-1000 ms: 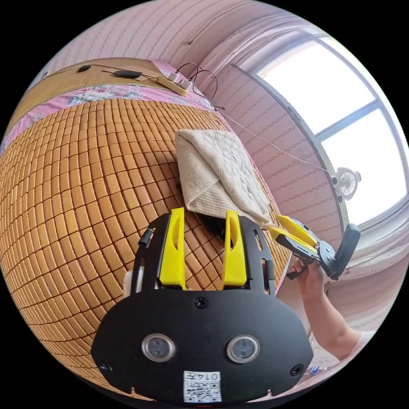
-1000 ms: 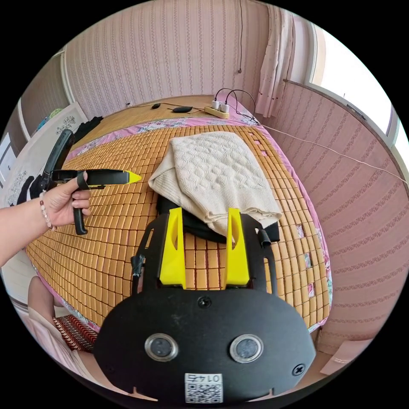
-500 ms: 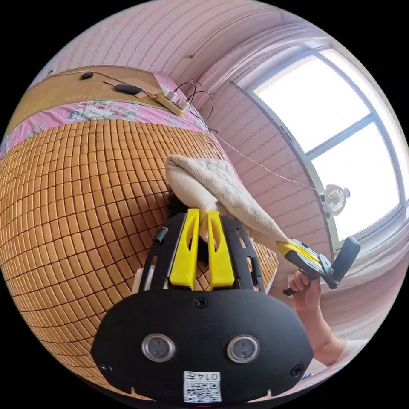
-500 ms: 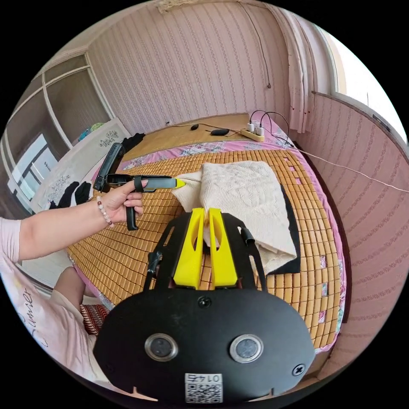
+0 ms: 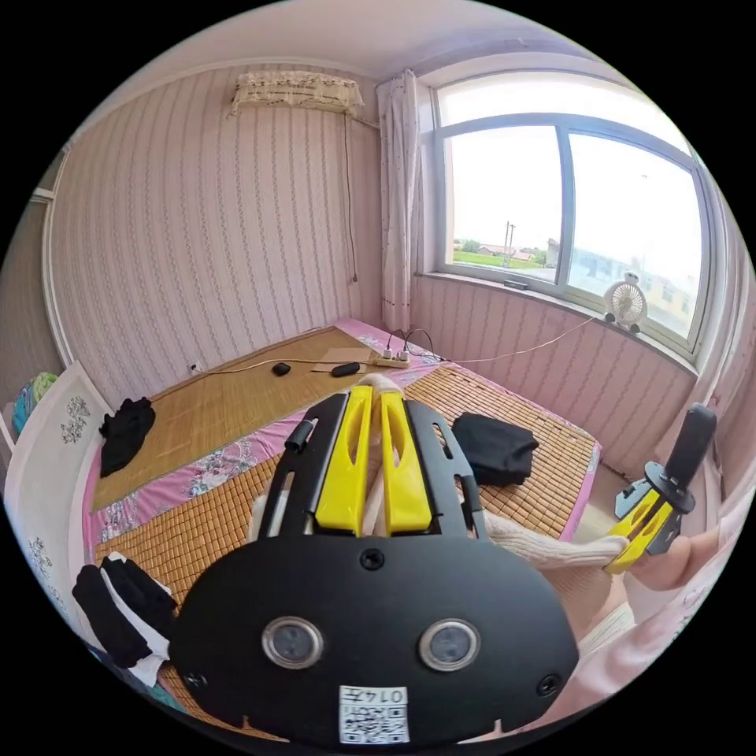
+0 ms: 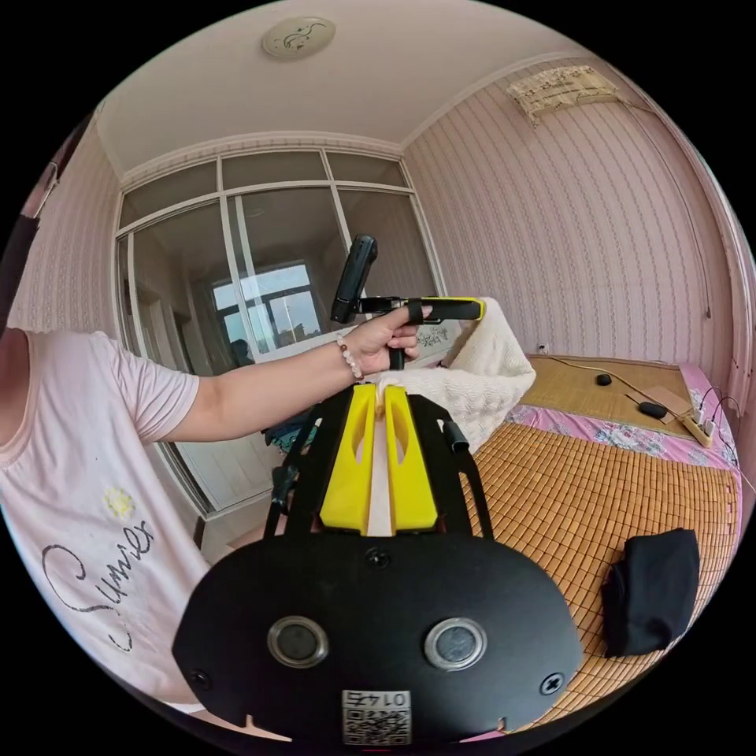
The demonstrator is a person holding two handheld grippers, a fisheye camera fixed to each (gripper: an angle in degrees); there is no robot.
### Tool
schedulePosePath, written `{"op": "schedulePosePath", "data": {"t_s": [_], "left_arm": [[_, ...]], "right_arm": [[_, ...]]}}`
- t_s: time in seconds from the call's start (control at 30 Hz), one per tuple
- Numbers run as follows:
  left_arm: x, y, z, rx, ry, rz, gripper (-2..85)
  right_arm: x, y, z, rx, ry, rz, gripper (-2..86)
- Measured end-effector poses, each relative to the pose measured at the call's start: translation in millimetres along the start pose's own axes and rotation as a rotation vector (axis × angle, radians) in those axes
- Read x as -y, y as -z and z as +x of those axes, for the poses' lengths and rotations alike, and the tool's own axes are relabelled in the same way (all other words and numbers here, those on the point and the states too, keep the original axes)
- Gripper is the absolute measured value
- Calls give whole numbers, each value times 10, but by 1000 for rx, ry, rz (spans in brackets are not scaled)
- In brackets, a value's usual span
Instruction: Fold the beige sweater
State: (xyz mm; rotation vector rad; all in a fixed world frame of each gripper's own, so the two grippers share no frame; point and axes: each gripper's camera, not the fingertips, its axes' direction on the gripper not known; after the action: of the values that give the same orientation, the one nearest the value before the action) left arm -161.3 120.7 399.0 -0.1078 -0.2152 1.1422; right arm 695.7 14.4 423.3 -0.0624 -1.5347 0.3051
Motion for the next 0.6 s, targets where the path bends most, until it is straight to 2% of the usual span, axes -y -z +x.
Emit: {"op": "schedulePosePath", "data": {"t_s": [0.13, 0.23, 0.3, 0.37, 0.5, 0.6], "left_arm": [[-208, -87, 151, -84, -133, -77, 5], [-678, -398, 310, -103, -182, -156, 27], [-1187, -751, 326, -202, -89, -398, 39], [-1602, -827, 279, -273, -70, -563, 42], [-2387, -110, -32, -236, 22, -519, 41], [-2882, 447, -185, -135, 80, -468, 40]], "right_arm": [[-242, -133, -237, -66, -55, -61, 7], [-678, -391, -311, -179, -159, -203, 15], [-1176, -688, -312, -268, -262, -396, 33], [-1575, -865, -299, -315, -351, -553, 47], [-2117, -968, -375, -356, -521, -688, 68], [-2158, -1207, -395, -371, -518, -769, 70]]}}
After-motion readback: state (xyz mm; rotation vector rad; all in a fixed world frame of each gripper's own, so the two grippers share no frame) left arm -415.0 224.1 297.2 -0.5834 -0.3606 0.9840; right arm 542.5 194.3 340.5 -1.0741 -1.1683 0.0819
